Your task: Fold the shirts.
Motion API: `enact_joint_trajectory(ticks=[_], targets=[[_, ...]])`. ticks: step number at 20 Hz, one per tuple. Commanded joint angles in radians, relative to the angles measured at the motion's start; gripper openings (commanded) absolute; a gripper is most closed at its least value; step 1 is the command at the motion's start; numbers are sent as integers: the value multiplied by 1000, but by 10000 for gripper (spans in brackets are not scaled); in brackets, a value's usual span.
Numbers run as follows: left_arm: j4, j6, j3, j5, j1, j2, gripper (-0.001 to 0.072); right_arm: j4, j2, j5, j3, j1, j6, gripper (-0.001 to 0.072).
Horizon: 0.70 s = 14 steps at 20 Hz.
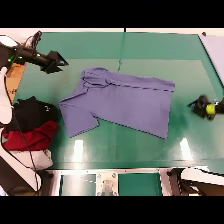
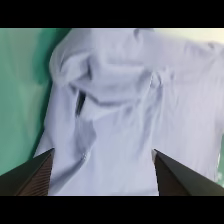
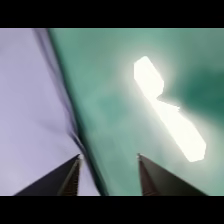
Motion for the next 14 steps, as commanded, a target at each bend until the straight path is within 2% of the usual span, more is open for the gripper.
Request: enact_joint_trajectory(ticks=[1, 4, 7, 9, 11, 14], targets=[[0, 7, 7, -80, 20, 2, 696, -22, 53, 64, -261, 7, 45, 453], [0, 8, 7, -98, 20, 2, 696, 7, 53, 43, -388, 91, 44, 453], [0, 8, 7, -101, 20, 2, 696, 45, 53, -53, -428, 201, 44, 436], [0, 7, 7, -104, 20, 2, 696, 120, 53, -79, -414, 252, 19, 339], [5, 7, 7, -124, 20, 3, 696, 137, 53, -64, -356, 261, 3, 21], [90, 3, 7, -162, 20, 21, 696, 23, 53, -59, -191, 199, 44, 16]])
